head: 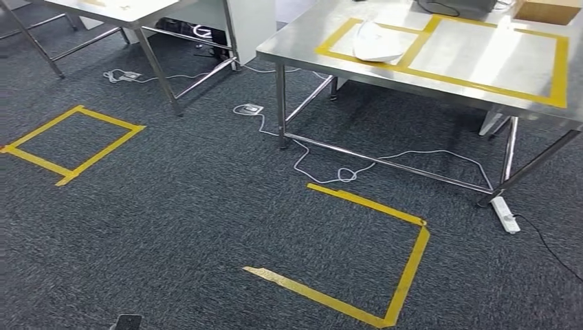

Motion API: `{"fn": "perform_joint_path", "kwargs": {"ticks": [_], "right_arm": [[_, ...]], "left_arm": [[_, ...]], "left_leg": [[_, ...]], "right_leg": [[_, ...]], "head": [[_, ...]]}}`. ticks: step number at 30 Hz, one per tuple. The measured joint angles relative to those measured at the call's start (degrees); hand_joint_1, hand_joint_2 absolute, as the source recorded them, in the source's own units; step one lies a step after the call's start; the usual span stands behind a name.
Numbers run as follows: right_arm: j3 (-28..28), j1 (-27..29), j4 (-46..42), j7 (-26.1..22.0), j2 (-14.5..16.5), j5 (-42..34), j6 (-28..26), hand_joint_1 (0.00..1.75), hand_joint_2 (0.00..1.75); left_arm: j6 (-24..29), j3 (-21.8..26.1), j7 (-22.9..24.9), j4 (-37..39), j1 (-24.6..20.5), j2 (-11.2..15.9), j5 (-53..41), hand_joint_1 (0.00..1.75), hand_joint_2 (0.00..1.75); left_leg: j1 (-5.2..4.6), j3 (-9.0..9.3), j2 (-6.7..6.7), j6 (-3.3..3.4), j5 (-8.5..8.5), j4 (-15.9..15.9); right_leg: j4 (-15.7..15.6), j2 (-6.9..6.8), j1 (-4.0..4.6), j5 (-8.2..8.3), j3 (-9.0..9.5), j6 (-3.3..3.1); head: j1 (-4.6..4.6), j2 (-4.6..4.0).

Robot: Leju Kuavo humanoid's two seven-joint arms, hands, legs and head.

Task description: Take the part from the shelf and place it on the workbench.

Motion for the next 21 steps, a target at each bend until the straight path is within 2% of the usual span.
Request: {"fn": "perform_joint_path", "kwargs": {"ticks": [1, 2, 3, 4, 5, 6, 7, 8, 9, 11, 12, 13, 14, 15, 16, 18, 19, 20, 21], "right_arm": [[0.0, 0.0, 0.03, -0.01, -0.04, 0.0, 0.0, 0.0, 0.0], [0.01, -0.01, 0.08, -0.02, -0.08, 0.01, 0.0, 0.0, 0.0], [0.01, -0.02, 0.14, -0.1, -0.1, 0.05, -0.02, 0.0, 0.0], [0.02, -0.02, 0.2, -0.18, -0.1, 0.1, -0.04, 0.0, 0.0], [0.02, -0.03, 0.27, -0.3, -0.16, 0.21, -0.09, 0.0, 0.0], [0.02, -0.05, 0.35, -0.44, -0.22, 0.33, -0.18, 0.0, 0.0], [0.02, -0.1, 0.48, -0.53, -0.3, 0.45, -0.25, 0.0, 0.0], [0.02, -0.17, 0.59, -0.65, -0.39, 0.56, -0.31, 0.0, 0.0], [0.02, -0.19, 0.73, -0.72, -0.43, 0.63, -0.34, 0.0, 0.0], [0.02, -0.13, 1.01, -0.8, -0.48, 0.76, -0.36, 0.0, 0.0], [0.02, -0.09, 1.19, -0.82, -0.48, 0.84, -0.47, 0.0, 0.0], [0.02, -0.09, 1.39, -0.83, -0.49, 0.91, -0.69, 0.0, 0.0], [0.02, -0.14, 1.58, -0.87, -0.5, 0.94, -0.99, 0.0, 0.0], [0.02, -0.21, 1.83, -1.01, -0.52, 0.96, -1.34, 0.0, 0.0], [0.02, -0.31, 2.1, -1.23, -0.56, 0.97, -1.7, 0.0, 0.0], [0.03, -0.53, 2.74, -1.89, -0.69, 1.03, -2.4, 0.0, 0.0], [0.03, -0.65, 3.1, -2.16, -0.82, 1.07, -2.71, 0.0, 0.0], [0.04, -0.78, 3.45, -2.33, -0.96, 1.09, -2.99, 0.0, 0.0], [0.04, -0.91, 3.78, -2.4, -1.12, 1.09, -3.26, 0.0, 0.0]], "left_arm": [[-0.01, 0.0, 0.0, 0.03, 0.01, -0.02, 0.0, 0.0, 0.0], [-0.01, 0.0, -0.01, 0.05, -0.05, -0.03, -0.01, 0.0, 0.0], [-0.02, 0.0, -0.04, 0.06, -0.17, -0.04, -0.05, 0.0, 0.0], [-0.02, 0.0, -0.08, 0.06, -0.26, -0.04, -0.1, 0.0, 0.0], [-0.02, -0.01, -0.18, 0.08, -0.28, -0.03, -0.29, 0.0, 0.0], [0.03, -0.01, -0.28, 0.14, -0.24, -0.03, -0.53, 0.0, 0.0], [0.1, -0.02, -0.36, 0.2, -0.14, -0.03, -0.79, 0.0, 0.0], [0.21, -0.02, -0.42, 0.28, -0.06, -0.05, -1.05, 0.0, 0.0], [0.31, -0.02, -0.43, 0.36, -0.05, -0.13, -1.21, 0.0, 0.0], [0.41, -0.04, -0.43, 0.44, -0.22, -0.36, -1.52, 0.0, 0.0], [0.44, -0.05, -0.43, 0.48, -0.29, -0.49, -1.68, 0.0, 0.0], [0.48, -0.07, -0.43, 0.52, -0.28, -0.57, -1.8, 0.0, 0.0], [0.52, -0.08, -0.42, 0.58, -0.19, -0.64, -1.89, 0.0, 0.0], [0.58, -0.09, -0.42, 0.63, -0.07, -0.71, -2.03, 0.0, 0.0], [0.65, -0.13, -0.36, 0.67, 0.01, -0.75, -2.32, 0.0, 0.0], [0.81, -0.31, 0.05, 0.7, -0.2, -0.84, -3.26, 0.0, 0.0], [0.89, -0.45, 0.29, 0.71, -0.39, -0.92, -3.74, 0.0, 0.0], [0.95, -0.56, 0.51, 0.73, -0.53, -1.0, -4.06, 0.0, 0.0], [1.02, -0.64, 0.72, 0.79, -0.58, -1.1, -4.26, 0.0, 0.0]], "left_leg": [[0.02, 0.02, -0.77, -0.09, 0.03, 0.07], [-0.05, -0.04, -1.48, -0.27, 0.05, 0.19], [-0.09, -0.23, -2.19, -0.51, 0.1, 0.34], [-0.08, -0.5, -2.82, -0.86, 0.21, 0.44], [-0.03, -0.82, -3.44, -1.27, 0.39, 0.49], [0.09, -1.13, -4.11, -1.69, 0.61, 0.49], [0.18, -1.35, -4.18, -2.03, 0.63, 0.62], [0.16, -1.74, -3.4, -2.32, 0.13, 1.32], [0.1, -2.53, -2.04, -2.54, -1.03, 3.0], [0.1, -5.63, 1.13, -2.89, -4.88, 9.77], [0.16, -7.38, 1.85, -3.04, -6.58, 13.62], [0.22, -8.5, 2.2, -3.13, -7.42, 16.3], [0.25, -8.61, 2.37, -3.14, -7.16, 16.99], [0.25, -7.55, 2.56, -3.08, -5.9, 15.41], [0.22, -5.51, 3.11, -2.92, -4.08, 11.96], [-0.07, -1.19, 5.52, -2.43, -1.66, 4.22], [-0.23, 0.03, 6.4, -2.14, -1.27, 1.86], [-0.41, 0.46, 6.76, -1.86, -1.36, 0.81], [-0.48, 0.36, 6.17, -1.54, -1.31, 0.68]], "right_leg": [[-3.97, 0.78, -0.09, 2.45, 1.74, -0.12], [-7.96, 2.18, -0.22, 4.21, 3.5, -0.25], [-11.19, 3.43, -0.37, 5.26, 4.95, -0.38], [-12.99, 4.36, -0.45, 5.56, 5.84, -0.49], [-13.49, 4.61, -0.44, 5.32, 6.12, -0.64], [-13.67, 4.06, -0.42, 5.39, 6.26, -0.86], [-13.78, 3.36, -0.44, 5.58, 6.35, -1.2], [-13.97, 2.63, -0.5, 5.75, 6.4, -1.6], [-14.19, 1.81, -0.56, 5.9, 6.46, -1.94], [-14.34, 0.02, -0.45, 5.92, 6.47, -2.35], [-14.31, -0.93, -0.34, 5.88, 6.41, -2.41], [-14.28, -1.86, -0.25, 5.83, 6.32, -2.44], [-14.27, -2.71, -0.2, 5.78, 6.24, -2.43], [-14.25, -3.47, -0.17, 5.71, 6.22, -2.37], [-14.25, -4.16, -0.13, 5.61, 6.26, -2.27], [-14.16, -5.4, 0.18, 5.28, 6.5, -1.84], [-14.12, -5.99, 0.36, 5.11, 6.57, -1.58], [-14.09, -6.56, 0.52, 4.97, 6.69, -1.31], [-14.11, -7.1, 0.57, 4.89, 6.86, -1.06]], "head": [[0.01, 0.0], [-0.01, 0.0], [-0.02, 0.0], [-0.06, 0.0], [-0.09, 0.0], [-0.1, 0.0], [-0.11, 0.0], [-0.21, 0.0], [-0.4, 0.0], [-0.69, 0.0], [-0.74, 0.0], [-0.73, 0.0], [-0.75, 0.0], [-0.75, 0.0], [-0.77, 0.0], [-0.76, 0.0], [-0.71, 0.0], [-0.67, 0.0], [-0.63, 0.0]]}}
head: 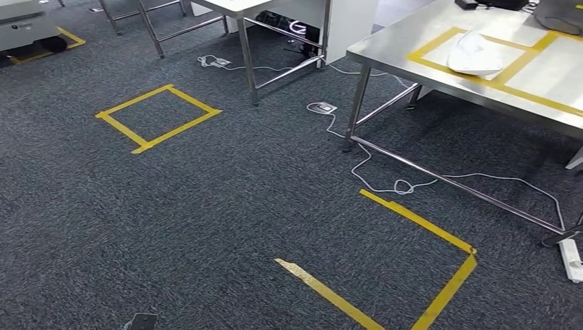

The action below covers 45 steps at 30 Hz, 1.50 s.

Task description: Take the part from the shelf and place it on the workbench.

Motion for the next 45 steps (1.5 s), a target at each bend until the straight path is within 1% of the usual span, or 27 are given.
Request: {"fn": "perform_joint_path", "kwargs": {"ticks": [1, 3, 5, 7, 8, 10, 12, 14, 16, 17, 19, 21, 23, 24, 25, 27, 29, 31, 32, 34, 36, 37, 38, 39, 41, 43, 45], "right_arm": [[0.0, -0.11, 0.28, 0.06, -0.15, 0.0, -0.3, 0.0, 0.0], [0.0, -0.15, 0.75, 0.36, -0.45, 0.03, -0.91, 0.0, 0.0], [0.0, 0.13, 1.15, 0.66, -0.74, 0.08, -1.29, 0.0, 0.0], [0.0, 0.45, 1.43, 0.79, -0.93, 0.12, -1.42, 0.0, 0.0], [0.0, 0.55, 1.53, 0.8, -0.99, 0.13, -1.43, 0.0, 0.0], [0.0, 0.61, 1.71, 0.8, -1.1, 0.13, -1.44, 0.0, 0.0], [0.0, 0.62, 1.84, 0.8, -1.25, 0.14, -1.45, 0.0, 0.0], [0.01, 0.65, 1.98, 0.82, -1.37, 0.17, -1.46, 0.0, 0.0], [0.01, 0.66, 2.13, 0.86, -1.42, 0.23, -1.45, 0.0, 0.0], [0.0, 0.66, 2.17, 0.86, -1.45, 0.25, -1.44, 0.0, 0.0], [0.0, 0.69, 2.21, 0.83, -1.55, 0.28, -1.42, 0.0, 0.0], [0.0, 0.89, 2.27, 0.87, -1.61, 0.39, -1.38, 0.0, 0.0], [0.0, 1.01, 2.34, 0.94, -1.61, 0.53, -1.35, 0.0, 0.0], [0.0, 0.99, 2.36, 0.92, -1.61, 0.57, -1.35, 0.0, 0.0], [0.0, 0.94, 2.37, 0.87, -1.61, 0.61, -1.34, 0.0, 0.0], [0.0, 0.85, 2.43, 0.71, -1.62, 0.68, -1.33, 0.0, 0.0], [0.0, 0.77, 2.5, 0.51, -1.67, 0.72, -1.36, 0.0, 0.0], [0.0, 0.61, 2.56, 0.32, -1.73, 0.73, -1.42, 0.0, 0.0], [0.0, 0.5, 2.6, 0.25, -1.76, 0.73, -1.45, 0.0, 0.0], [0.0, 0.32, 2.75, 0.14, -1.85, 0.74, -1.5, 0.0, 0.0], [0.0, 0.39, 3.03, 0.1, -1.99, 0.8, -1.67, 0.0, 0.0], [0.0, 0.46, 3.21, 0.09, -2.06, 0.84, -1.81, 0.0, 0.0], [0.0, 0.51, 3.43, 0.06, -2.14, 0.87, -2.01, 0.0, 0.0], [0.0, 0.52, 3.68, -0.01, -2.21, 0.9, -2.21, 0.0, 0.0], [0.0, 0.45, 4.19, -0.2, -2.37, 0.91, -2.55, 0.0, 0.0], [0.01, 0.35, 4.63, -0.31, -2.66, 0.91, -2.78, 0.0, 0.0], [0.02, 0.25, 5.09, -0.32, -2.92, 0.92, -3.05, 0.0, 0.0]], "left_arm": [[0.06, -0.05, 0.19, 0.08, 0.08, -0.13, -0.12, 0.0, 0.0], [0.15, -0.07, 0.54, 0.21, 0.18, -0.32, -0.2, 0.0, 0.0], [0.2, -0.08, 0.64, 0.27, 0.02, -0.45, -0.21, 0.0, 0.0], [0.21, -0.11, 0.67, 0.35, -0.1, -0.58, -0.23, 0.0, 0.0], [0.21, -0.12, 0.68, 0.4, -0.06, -0.64, -0.23, 0.0, 0.0], [0.21, -0.13, 0.69, 0.49, 0.01, -0.75, -0.23, 0.0, 0.0], [0.21, -0.16, 0.69, 0.52, -0.07, -0.86, -0.23, 0.0, 0.0], [0.21, -0.25, 0.7, 0.55, -0.18, -0.93, -0.27, 0.0, 0.0], [0.21, -0.35, 0.71, 0.6, -0.06, -0.92, -0.34, 0.0, 0.0], [0.21, -0.4, 0.68, 0.62, 0.06, -0.89, -0.38, 0.0, 0.0], [0.21, -0.44, 0.63, 0.65, 0.05, -0.85, -0.4, 0.0, 0.0], [0.25, -0.49, 0.67, 0.67, -0.13, -0.96, -0.46, 0.0, 0.0], [0.36, -0.56, 0.92, 0.74, -0.11, -1.15, -0.61, 0.0, 0.0], [0.42, -0.62, 1.12, 0.79, 0.01, -1.22, -0.67, 0.0, 0.0], [0.46, -0.7, 1.28, 0.84, 0.12, -1.28, -0.74, 0.0, 0.0], [0.48, -0.91, 1.44, 0.9, 0.09, -1.34, -0.94, 0.0, 0.0], [0.4, -1.09, 1.44, 0.92, -0.25, -1.45, -1.16, 0.0, 0.0], [0.34, -1.15, 1.59, 0.98, -0.31, -1.55, -1.3, 0.0, 0.0], [0.34, -1.17, 1.79, 1.03, -0.22, -1.57, -1.34, 0.0, 0.0], [0.38, -1.19, 2.32, 1.11, -0.22, -1.52, -1.4, 0.0, 0.0], [0.34, -1.2, 2.61, 1.13, -0.4, -1.45, -1.34, 0.0, 0.0], [0.28, -1.2, 2.65, 1.14, -0.48, -1.45, -1.31, 0.0, 0.0], [0.21, -1.2, 2.69, 1.16, -0.49, -1.44, -1.27, 0.0, 0.0], [0.14, -1.2, 2.72, 1.18, -0.46, -1.42, -1.25, 0.0, 0.0], [0.02, -1.2, 2.72, 1.2, -0.44, -1.37, -1.19, 0.0, 0.0], [-0.1, -1.2, 2.7, 1.21, -0.55, -1.38, -1.16, 0.0, 0.0], [-0.17, -1.2, 2.7, 1.24, -0.61, -1.4, -1.16, 0.0, 0.0]], "left_leg": [[0.06, -0.04, -0.55, 0.33, 0.12, -0.12], [0.27, -0.09, -1.62, 1.02, 0.47, -0.38], [0.38, -0.29, -2.84, 1.44, 0.7, -0.46], [0.31, -0.46, -4.32, 1.57, 0.75, -0.44], [0.27, -0.44, -5.08, 1.58, 0.76, -0.42], [0.25, -0.23, -6.65, 1.54, 0.74, -0.39], [0.25, -0.13, -8.19, 1.36, 0.68, -0.29], [0.36, -0.53, -9.53, 0.77, 0.78, -0.16], [0.54, -0.97, -10.74, -0.07, 1.01, -0.18], [0.54, -1.17, -10.44, -0.39, 0.78, 0.13], [0.44, -2.69, -7.85, -0.9, -1.42, 3.42], [0.57, -6.22, -4.83, -1.36, -5.14, 10.7], [0.81, -8.73, -3.94, -1.71, -6.66, 15.9], [0.9, -8.45, -3.76, -1.8, -5.75, 15.5], [0.96, -6.97, -3.37, -1.82, -3.9, 12.78], [0.78, -2.67, -1.15, -1.67, -0.41, 4.77], [0.44, -0.48, 0.32, -1.02, 0.47, 0.45], [0.21, -0.56, -0.53, -0.19, 0.28, 0.14], [0.24, -0.57, -1.04, 0.16, 0.35, 0.04], [0.42, -0.6, -2.04, 0.88, 0.66, -0.16], [0.48, -0.72, -3.2, 1.31, 0.8, -0.19], [0.42, -0.77, -3.88, 1.41, 0.8, -0.19], [0.36, -0.75, -4.61, 1.44, 0.79, -0.18], [0.3, -0.69, -5.39, 1.45, 0.78, -0.17], [0.24, -0.43, -7.05, 1.43, 0.74, -0.16], [0.18, -0.4, -8.6, 1.24, 0.69, -0.07], [0.34, -0.88, -9.88, 0.64, 0.8, 0.02]], "right_leg": [[0.02, -0.13, -0.09, -0.15, 0.18, 0.29], [1.92, 2.32, -0.35, -1.73, -0.41, 0.92], [8.82, 5.79, -0.54, -5.47, -3.71, 1.33], [16.51, 6.77, -0.56, -8.18, -7.66, 1.41], [17.78, 6.86, -0.55, -7.86, -8.56, 1.36], [13.12, 7.43, -0.58, -3.87, -6.99, 1.11], [4.84, 10.06, -0.78, 0.17, -3.52, 0.7], [0.85, 11.94, -0.89, 0.97, -1.5, 0.45], [0.24, 11.12, -0.87, 0.85, -0.96, 0.19], [-0.06, 10.4, -0.94, 0.99, -0.81, -0.1], [-0.67, 8.72, -1.12, 1.2, -0.4, -0.76], [-0.73, 6.85, -0.95, 1.07, -0.25, -1.12], [-0.69, 5.05, -0.83, 0.87, -0.19, -1.14], [-0.68, 4.27, -0.82, 0.76, -0.1, -1.07], [-0.67, 3.57, -0.83, 0.62, 0.09, -0.93], [-0.58, 2.27, -0.67, 0.2, 0.39, -0.46], [-0.45, 1.14, -0.38, -0.31, 0.45, 0.14], [-0.48, 0.14, -0.33, -0.63, 0.88, 0.7], [-0.37, 0.37, -0.45, -0.89, 1.02, 1.04], [2.49, 2.99, -0.68, -2.98, -0.01, 1.57], [10.24, 6.02, -0.79, -6.91, -3.74, 1.73], [14.47, 6.56, -0.8, -8.46, -5.93, 1.7], [17.31, 6.77, -0.79, -9.01, -7.58, 1.63], [17.95, 6.87, -0.79, -8.31, -8.3, 1.5], [12.13, 7.69, -0.79, -3.74, -6.39, 1.03], [4.05, 10.44, -0.85, 0.16, -3.16, 0.39], [0.79, 12.02, -0.85, 0.69, -1.57, 0.07]], "head": [[0.03, 0.0], [0.12, 0.0], [0.25, 0.0], [0.24, 0.0], [0.24, 0.0], [0.24, 0.0], [0.22, 0.0], [0.21, 0.0], [0.2, 0.0], [0.17, 0.0], [-0.14, 0.0], [-0.42, 0.0], [-0.43, 0.0], [-0.44, 0.0], [-0.45, 0.0], [-0.48, 0.0], [-0.42, 0.0], [-0.38, 0.0], [-0.39, 0.0], [-0.25, 0.0], [-0.07, 0.0], [-0.07, 0.0], [-0.08, 0.0], [-0.08, 0.0], [-0.08, 0.0], [-0.13, 0.0], [-0.09, 0.0]]}}
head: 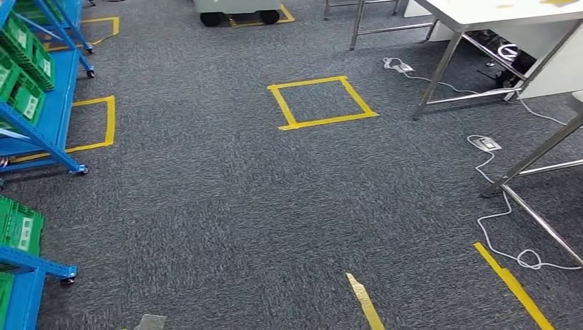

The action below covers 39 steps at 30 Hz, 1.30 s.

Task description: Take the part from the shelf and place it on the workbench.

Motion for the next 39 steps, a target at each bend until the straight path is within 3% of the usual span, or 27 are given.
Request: {"fn": "perform_joint_path", "kwargs": {"ticks": [2, 3, 4, 6, 8, 9, 10, 11, 13, 15, 17, 18, 20, 22, 23, 24, 25, 26, 28, 30, 32, 33, 35, 37, 39], "right_arm": [[0.0, -0.14, 0.51, -0.05, -0.13, 0.01, -0.32, 0.0, 0.0], [-0.01, -0.18, 0.73, -0.1, -0.21, 0.0, -0.46, 0.0, 0.0], [-0.01, -0.2, 0.91, -0.15, -0.29, -0.01, -0.57, 0.0, 0.0], [-0.02, -0.12, 1.25, -0.2, -0.41, 0.0, -0.76, 0.0, 0.0], [-0.02, -0.1, 1.75, -0.19, -0.47, 0.02, -1.18, 0.0, 0.0], [-0.01, -0.15, 2.09, -0.21, -0.54, 0.03, -1.51, 0.0, 0.0], [-0.01, -0.23, 2.49, -0.3, -0.64, 0.03, -1.94, 0.0, 0.0], [-0.01, -0.3, 2.99, -0.44, -0.78, 0.04, -2.4, 0.0, 0.0], [-0.01, -0.4, 4.19, -0.85, -1.21, 0.04, -3.32, 0.0, 0.0], [0.0, -0.57, 5.32, -1.11, -1.68, 0.05, -3.87, 0.0, 0.0], [0.01, -0.84, 6.14, -1.19, -2.0, 0.05, -4.11, 0.0, 0.0], [0.01, -0.98, 6.46, -1.2, -2.15, 0.04, -4.2, 0.0, 0.0], [0.01, -1.18, 7.06, -1.25, -2.39, 0.04, -4.28, 0.0, 0.0], [0.01, -1.11, 7.59, -1.29, -2.58, 0.05, -4.29, 0.0, 0.0], [0.01, -1.02, 7.81, -1.28, -2.65, 0.06, -4.29, 0.0, 0.0], [0.01, -0.96, 7.99, -1.28, -2.68, 0.06, -4.3, 0.0, 0.0], [0.01, -0.94, 8.15, -1.28, -2.73, 0.06, -4.34, 0.0, 0.0], [0.01, -0.95, 8.3, -1.28, -2.81, 0.06, -4.38, 0.0, 0.0], [0.01, -1.0, 8.56, -1.29, -3.05, 0.05, -4.48, 0.0, 0.0], [0.01, -1.02, 8.81, -1.32, -3.27, 0.04, -4.5, 0.0, 0.0], [0.01, -1.03, 9.03, -1.36, -3.35, 0.02, -4.51, 0.0, 0.0], [0.01, -1.05, 9.09, -1.36, -3.39, 0.02, -4.52, 0.0, 0.0], [0.01, -1.03, 9.17, -1.44, -3.45, 0.0, -4.52, 0.0, 0.0], [0.02, -0.87, 9.31, -1.5, -3.49, 0.01, -4.5, 0.0, 0.0], [0.03, -0.76, 9.44, -1.5, -3.51, 0.01, -4.49, 0.0, 0.0]], "left_arm": [[-0.03, 0.0, 0.0, 0.07, 0.21, 0.06, 0.06, 0.0, 0.0], [-0.03, 0.0, -0.03, 0.11, 0.35, 0.13, 0.12, 0.0, 0.0], [-0.04, 0.0, -0.06, 0.14, 0.4, 0.19, 0.21, 0.0, 0.0], [-0.09, 0.0, -0.13, 0.16, 0.27, 0.27, 0.34, 0.0, 0.0], [-0.13, 0.0, -0.13, 0.16, 0.18, 0.28, 0.38, 0.0, 0.0], [-0.11, 0.0, -0.13, 0.17, 0.25, 0.29, 0.38, 0.0, 0.0], [-0.08, 0.01, -0.13, 0.17, 0.34, 0.33, 0.41, 0.0, 0.0], [-0.02, 0.01, -0.13, 0.18, 0.42, 0.41, 0.45, 0.0, 0.0], [0.05, 0.02, -0.14, 0.19, 0.35, 0.55, 0.52, 0.0, 0.0], [0.06, 0.02, -0.15, 0.19, 0.23, 0.59, 0.54, 0.0, 0.0], [0.05, 0.02, -0.15, 0.21, 0.29, 0.62, 0.57, 0.0, 0.0], [0.05, 0.03, -0.15, 0.22, 0.35, 0.66, 0.59, 0.0, 0.0], [0.05, 0.04, -0.15, 0.23, 0.31, 0.73, 0.61, 0.0, 0.0], [0.02, 0.04, -0.15, 0.23, 0.21, 0.77, 0.61, 0.0, 0.0], [0.01, 0.04, -0.15, 0.23, 0.19, 0.77, 0.6, 0.0, 0.0], [-0.01, 0.04, -0.15, 0.23, 0.21, 0.78, 0.6, 0.0, 0.0], [0.0, 0.04, -0.15, 0.23, 0.24, 0.78, 0.61, 0.0, 0.0], [0.03, 0.04, -0.15, 0.23, 0.25, 0.78, 0.61, 0.0, 0.0], [0.27, 0.04, -0.15, 0.23, 0.18, 0.72, 0.6, 0.0, 0.0], [0.62, 0.04, -0.1, 0.23, 0.15, 0.64, 0.6, 0.0, 0.0], [0.85, 0.06, -0.03, 0.25, 0.34, 0.63, 0.6, 0.0, 0.0], [0.93, 0.08, -0.01, 0.26, 0.48, 0.68, 0.61, 0.0, 0.0], [1.12, 0.1, 0.07, 0.29, 0.49, 0.78, 0.62, 0.0, 0.0], [1.37, 0.11, 0.16, 0.29, 0.27, 0.77, 0.62, 0.0, 0.0], [1.53, 0.11, 0.29, 0.3, 0.21, 0.75, 0.62, 0.0, 0.0]], "left_leg": [[0.28, -0.46, -1.06, -0.83, 0.17, 0.02], [0.27, -0.73, -0.51, -1.14, -0.2, 0.5], [0.19, -1.36, 0.71, -1.41, -1.18, 1.86], [0.12, -4.27, 4.19, -1.86, -4.72, 8.02], [0.4, -7.55, 5.71, -2.33, -7.35, 14.8], [0.55, -8.02, 5.95, -2.52, -7.17, 15.86], [0.71, -7.34, 6.18, -2.68, -5.89, 14.65], [0.84, -5.58, 6.69, -2.78, -3.86, 11.36], [0.78, -1.52, 9.18, -2.62, -0.88, 3.73], [0.44, 0.12, 10.43, -1.81, -0.39, 0.41], [0.23, -0.02, 9.28, -0.87, -0.34, 0.26], [0.25, -0.01, 8.77, -0.5, -0.23, 0.14], [0.41, 0.05, 7.62, 0.2, 0.04, -0.14], [0.36, -0.07, 6.34, 0.57, 0.08, -0.15], [0.29, -0.09, 5.6, 0.64, 0.08, -0.15], [0.2, -0.06, 4.81, 0.66, 0.07, -0.14], [0.14, 0.02, 4.01, 0.66, 0.07, -0.14], [0.09, 0.14, 3.18, 0.65, 0.06, -0.13], [0.02, 0.26, 1.65, 0.52, 0.02, -0.07], [0.07, -0.07, 0.31, 0.04, 0.11, 0.04], [0.25, -0.58, -0.91, -0.77, 0.43, -0.02], [0.28, -0.78, -0.66, -1.11, 0.32, 0.12], [0.14, -2.15, 2.03, -1.59, -1.7, 2.96], [0.17, -5.42, 5.14, -1.98, -5.51, 10.03], [0.35, -8.02, 5.88, -2.33, -7.35, 15.72]], "right_leg": [[-0.72, -1.06, -0.03, 0.04, 0.55, -0.23], [-1.14, -1.76, -0.09, 0.25, 0.76, -0.44], [-1.56, -2.59, -0.15, 0.44, 1.04, -0.7], [-1.98, -4.48, -0.05, 0.44, 1.44, -1.09], [-1.93, -6.41, 0.12, 0.18, 1.56, -1.23], [-1.91, -7.26, 0.15, 0.03, 1.66, -1.19], [-1.89, -8.01, 0.15, -0.12, 1.81, -1.09], [-1.85, -8.7, 0.13, -0.31, 2.03, -0.93], [-1.65, -9.92, 0.35, -0.88, 2.35, -0.36], [-1.5, -10.92, 0.66, -1.37, 2.54, 0.27], [-1.58, -11.79, 0.59, -1.62, 3.01, 0.85], [-1.3, -11.37, 0.45, -2.06, 3.06, 1.16], [2.56, -8.7, 0.2, -4.67, 1.34, 1.62], [11.02, -5.89, 0.12, -8.57, -2.79, 1.67], [14.87, -5.41, 0.13, -9.71, -4.9, 1.6], [16.81, -5.22, 0.15, -9.65, -6.2, 1.45], [16.26, -5.08, 0.17, -8.3, -6.39, 1.25], [13.37, -4.75, 0.19, -5.99, -5.45, 0.99], [5.0, -2.54, 0.15, -1.5, -2.1, 0.43], [0.23, -0.64, 0.12, -0.26, 0.06, 0.13], [-0.57, -1.11, 0.18, -0.44, 0.63, -0.11], [-0.79, -1.77, 0.14, -0.24, 0.82, -0.36], [-1.44, -3.34, 0.02, 0.1, 1.1, -0.94], [-1.63, -5.19, 0.15, 0.06, 1.23, -1.31], [-1.61, -7.0, 0.31, -0.14, 1.29, -1.44]], "head": [[0.04, 0.0], [0.01, 0.0], [-0.11, 0.0], [-0.28, 0.0], [-0.34, 0.0], [-0.36, 0.0], [-0.37, 0.0], [-0.39, 0.0], [-0.39, 0.0], [-0.28, 0.0], [-0.23, 0.0], [-0.17, 0.0], [0.05, 0.0], [0.22, 0.0], [0.21, 0.0], [0.2, 0.0], [0.19, 0.0], [0.17, 0.0], [0.18, 0.0], [0.17, 0.0], [0.14, 0.0], [0.12, 0.0], [-0.09, 0.0], [-0.27, 0.0], [-0.26, 0.0]]}}
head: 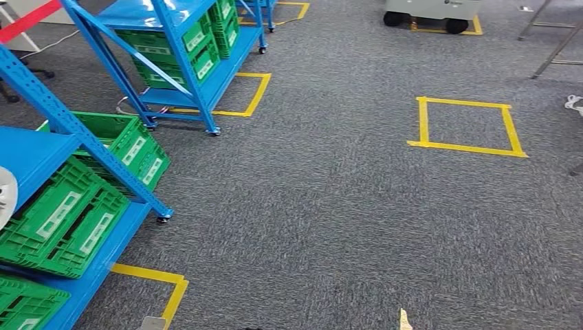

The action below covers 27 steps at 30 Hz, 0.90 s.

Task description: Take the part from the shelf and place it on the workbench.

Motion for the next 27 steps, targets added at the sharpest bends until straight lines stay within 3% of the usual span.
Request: {"fn": "perform_joint_path", "kwargs": {"ticks": [1, 2, 3, 5, 7, 9, 11, 13, 15, 16, 17, 18, 20, 22, 24, 25, 27], "right_arm": [[0.01, -0.02, 0.04, 0.0, -0.01, -0.01, 0.0, 0.0, 0.0], [0.02, -0.05, 0.07, 0.0, -0.02, -0.01, 0.0, 0.0, 0.0], [0.04, -0.08, 0.1, 0.0, -0.03, -0.02, 0.0, 0.0, 0.0], [0.07, -0.12, 0.17, -0.01, -0.03, -0.03, -0.01, 0.0, 0.0], [0.13, -0.17, 0.2, -0.02, -0.03, -0.05, -0.02, 0.0, 0.0], [0.27, -0.35, 0.2, -0.03, -0.03, -0.07, -0.02, 0.0, 0.0], [0.43, -0.53, 0.22, -0.07, -0.09, -0.1, 0.01, 0.0, 0.0], [0.52, -0.41, 0.26, -0.09, -0.14, -0.14, 0.04, 0.0, 0.0], [0.56, -0.15, 0.32, -0.09, -0.14, -0.15, 0.04, 0.0, 0.0], [0.57, -0.1, 0.35, -0.09, -0.14, -0.16, 0.04, 0.0, 0.0], [0.58, -0.1, 0.37, -0.09, -0.14, -0.19, 0.04, 0.0, 0.0], [0.59, -0.13, 0.38, -0.09, -0.17, -0.22, 0.04, 0.0, 0.0], [0.63, -0.2, 0.43, -0.07, -0.25, -0.3, 0.05, 0.0, 0.0], [0.72, -0.21, 0.51, -0.04, -0.29, -0.34, 0.09, 0.0, 0.0], [0.79, -0.21, 0.55, -0.02, -0.32, -0.37, 0.12, 0.0, 0.0], [0.8, -0.22, 0.56, -0.03, -0.36, -0.4, 0.13, 0.0, 0.0], [0.81, -0.21, 0.58, -0.04, -0.44, -0.49, 0.15, 0.0, 0.0]], "left_arm": [[0.05, 0.01, 0.05, 0.01, 0.08, 0.01, 0.01, 0.0, 0.0], [0.1, 0.02, 0.11, 0.01, 0.17, 0.05, 0.01, 0.0, 0.0], [0.13, 0.03, 0.13, 0.02, 0.22, 0.12, 0.01, 0.0, 0.0], [0.16, 0.04, 0.15, 0.02, 0.07, 0.2, -0.01, 0.0, 0.0], [0.16, 0.04, 0.22, 0.03, -0.1, 0.22, -0.02, 0.0, 0.0], [0.17, 0.05, 0.31, 0.05, 0.08, 0.21, -0.02, 0.0, 0.0], [0.21, 0.08, 0.35, 0.07, 0.22, 0.24, -0.02, 0.0, 0.0], [0.24, 0.11, 0.39, 0.08, 0.0, 0.29, -0.03, 0.0, 0.0], [0.25, 0.12, 0.41, 0.08, -0.13, 0.3, -0.05, 0.0, 0.0], [0.25, 0.12, 0.42, 0.09, -0.09, 0.3, -0.07, 0.0, 0.0], [0.26, 0.13, 0.42, 0.09, -0.05, 0.3, -0.08, 0.0, 0.0], [0.27, 0.13, 0.43, 0.1, -0.03, 0.29, -0.1, 0.0, 0.0], [0.32, 0.12, 0.44, 0.1, -0.11, 0.29, -0.15, 0.0, 0.0], [0.37, 0.11, 0.45, 0.1, -0.16, 0.3, -0.17, 0.0, 0.0], [0.38, 0.13, 0.45, 0.12, 0.06, 0.34, -0.17, 0.0, 0.0], [0.38, 0.15, 0.45, 0.13, 0.19, 0.35, -0.17, 0.0, 0.0], [0.38, 0.17, 0.44, 0.16, 0.13, 0.36, -0.18, 0.0, 0.0]], "left_leg": [[0.07, 0.09, 0.13, -0.1, 0.65, 0.1], [0.11, 1.33, 0.39, -0.12, 2.27, -2.06], [0.1, 3.43, 1.17, -0.04, 4.38, -5.83], [-0.32, 7.4, 3.77, 0.4, 6.85, -13.11], [-0.79, 8.55, 4.86, 1.16, 6.9, -15.72], [-0.78, 8.4, 3.67, 1.98, 7.05, -16.01], [-0.51, 8.52, 2.5, 2.69, 7.3, -16.35], [-0.34, 8.51, 1.21, 3.18, 7.4, -16.45], [-0.37, 8.47, -0.36, 3.33, 7.38, -16.41], [-0.37, 8.55, -1.17, 3.3, 7.34, -16.4], [-0.36, 8.69, -1.95, 3.25, 7.3, -16.37], [-0.33, 8.89, -2.76, 3.13, 7.21, -16.36], [-0.33, 9.05, -4.24, 2.7, 7.01, -16.23], [-0.24, 8.7, -5.48, 2.03, 7.01, -16.07], [-0.04, 8.3, -6.34, 1.29, 7.08, -15.97], [-0.05, 8.11, -5.62, 0.95, 6.76, -15.56], [-0.15, 6.4, -2.61, 0.36, 4.47, -11.84]], "right_leg": [[0.01, -0.77, 0.03, -0.11, 0.08, 0.0], [0.02, -1.46, 0.04, -0.24, 0.25, 0.07], [0.03, -2.11, 0.06, -0.41, 0.5, 0.19], [0.14, -3.33, 0.32, -0.9, 0.85, 0.65], [0.26, -4.57, 0.59, -1.31, 1.04, 1.18], [0.33, -5.45, 0.52, -1.67, 1.26, 1.73], [2.6, -3.15, 0.27, -3.44, 0.37, 2.34], [9.69, 0.44, -0.01, -6.96, -3.02, 2.69], [16.87, 1.65, -0.13, -9.05, -6.97, 2.83], [17.69, 1.78, -0.15, -8.41, -7.79, 2.83], [16.37, 1.9, -0.18, -6.77, -7.59, 2.8], [12.67, 2.34, -0.27, -4.2, -6.2, 2.73], [4.87, 4.77, -0.59, -0.89, -2.79, 2.54], [1.58, 6.37, -0.66, -0.54, -1.04, 2.23], [1.38, 5.46, -0.55, -0.54, -0.73, 1.62], [1.21, 4.85, -0.56, -0.49, -0.57, 1.24], [0.76, 3.32, -0.58, -0.48, -0.15, 0.46]], "head": [[-0.01, 0.0], [-0.03, 0.0], [-0.03, 0.0], [-0.04, 0.0], [0.02, 0.0], [0.03, 0.01], [0.31, 0.01], [0.74, 0.01], [0.85, 0.0], [0.85, 0.0], [0.85, 0.0], [0.85, 0.0], [0.83, 0.0], [0.8, 0.0], [0.79, 0.01], [0.71, 0.01], [0.37, 0.01]]}}
